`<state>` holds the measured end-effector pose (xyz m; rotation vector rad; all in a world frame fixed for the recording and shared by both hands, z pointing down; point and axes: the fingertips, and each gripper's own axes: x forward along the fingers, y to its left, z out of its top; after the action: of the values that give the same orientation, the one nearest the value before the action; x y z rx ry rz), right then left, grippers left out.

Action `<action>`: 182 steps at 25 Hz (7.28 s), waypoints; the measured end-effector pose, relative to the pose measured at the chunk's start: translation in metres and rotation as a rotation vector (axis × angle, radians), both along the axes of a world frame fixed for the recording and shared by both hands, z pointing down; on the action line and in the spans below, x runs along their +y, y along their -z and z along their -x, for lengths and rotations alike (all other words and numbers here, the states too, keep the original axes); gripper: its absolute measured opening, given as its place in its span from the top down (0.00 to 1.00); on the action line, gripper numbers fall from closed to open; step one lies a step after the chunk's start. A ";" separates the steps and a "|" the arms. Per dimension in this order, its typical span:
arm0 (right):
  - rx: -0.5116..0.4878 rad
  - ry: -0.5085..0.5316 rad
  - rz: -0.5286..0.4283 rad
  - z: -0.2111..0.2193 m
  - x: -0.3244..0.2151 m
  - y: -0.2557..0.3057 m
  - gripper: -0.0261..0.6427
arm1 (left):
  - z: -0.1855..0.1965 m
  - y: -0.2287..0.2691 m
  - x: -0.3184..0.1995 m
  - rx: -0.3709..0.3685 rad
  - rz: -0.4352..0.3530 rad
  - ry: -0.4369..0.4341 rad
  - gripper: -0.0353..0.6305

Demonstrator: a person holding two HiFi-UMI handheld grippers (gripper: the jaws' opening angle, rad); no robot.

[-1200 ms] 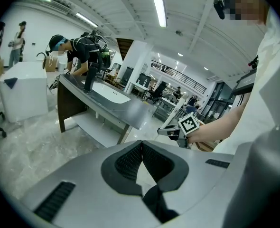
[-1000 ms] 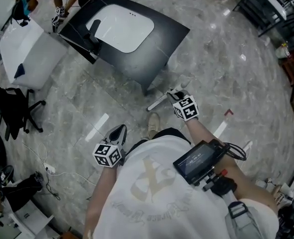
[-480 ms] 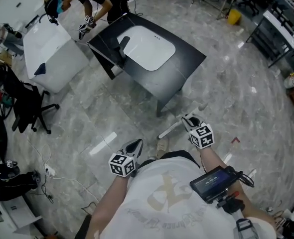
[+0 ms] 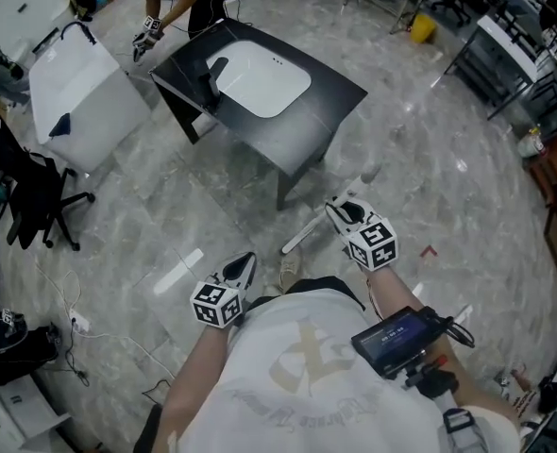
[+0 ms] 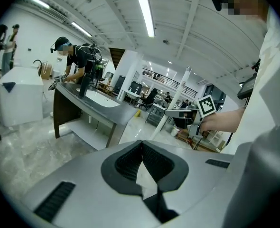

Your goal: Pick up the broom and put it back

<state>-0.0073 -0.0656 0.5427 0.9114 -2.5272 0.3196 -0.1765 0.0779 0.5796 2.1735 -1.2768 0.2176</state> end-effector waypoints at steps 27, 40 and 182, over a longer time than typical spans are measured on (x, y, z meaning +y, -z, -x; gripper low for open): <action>-0.087 -0.084 -0.114 -0.031 0.061 0.079 0.82 | -0.026 0.036 0.013 0.038 -0.133 -0.046 0.93; -0.100 -0.191 -0.138 -0.073 0.072 0.088 0.82 | -0.057 0.025 0.016 0.053 -0.094 -0.136 0.93; 0.286 0.384 0.222 0.029 -0.183 -0.242 0.67 | -0.083 -0.041 -0.002 0.002 0.278 0.671 0.93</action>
<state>-0.0359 -0.2483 0.7843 0.3473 -2.2802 0.3136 -0.0937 0.0761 0.6206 1.4209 -1.7728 0.1069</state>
